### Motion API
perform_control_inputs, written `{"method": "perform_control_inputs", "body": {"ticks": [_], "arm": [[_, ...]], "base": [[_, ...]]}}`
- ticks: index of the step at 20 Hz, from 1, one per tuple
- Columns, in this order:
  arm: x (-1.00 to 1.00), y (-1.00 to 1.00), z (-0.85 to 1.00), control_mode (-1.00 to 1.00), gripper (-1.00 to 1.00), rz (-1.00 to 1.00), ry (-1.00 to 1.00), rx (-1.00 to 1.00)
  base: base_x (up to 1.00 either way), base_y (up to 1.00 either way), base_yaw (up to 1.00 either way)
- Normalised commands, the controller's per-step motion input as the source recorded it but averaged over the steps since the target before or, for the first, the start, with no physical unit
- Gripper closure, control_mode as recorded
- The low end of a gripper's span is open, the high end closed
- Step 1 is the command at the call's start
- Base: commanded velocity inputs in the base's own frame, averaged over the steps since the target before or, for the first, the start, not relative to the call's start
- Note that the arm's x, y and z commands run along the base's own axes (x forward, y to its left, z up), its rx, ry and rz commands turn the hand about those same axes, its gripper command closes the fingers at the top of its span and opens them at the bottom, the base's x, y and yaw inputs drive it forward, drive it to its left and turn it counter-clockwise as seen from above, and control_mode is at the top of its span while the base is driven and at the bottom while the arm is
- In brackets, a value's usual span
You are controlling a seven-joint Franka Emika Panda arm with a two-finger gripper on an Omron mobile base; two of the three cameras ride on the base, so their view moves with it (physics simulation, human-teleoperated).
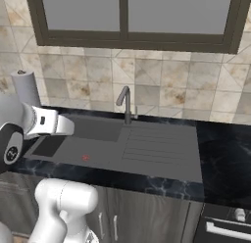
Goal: Navigate to the toaster.
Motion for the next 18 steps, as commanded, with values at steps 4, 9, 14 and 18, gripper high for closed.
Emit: {"method": "perform_control_inputs", "body": {"ticks": [4,9,14,18], "arm": [[0.0,0.0,0.0,1.0,-1.0,0.0,0.0,0.0],[0.0,0.0,0.0,1.0,-1.0,0.0,0.0,0.0],[0.0,0.0,0.0,1.0,-1.0,0.0,0.0,0.0],[0.0,0.0,0.0,1.0,-1.0,0.0,0.0,0.0]], "base": [[-0.99,0.77,0.0],[-0.99,1.0,0.0],[-0.53,1.0,0.01],[-0.2,1.0,0.0]]}}
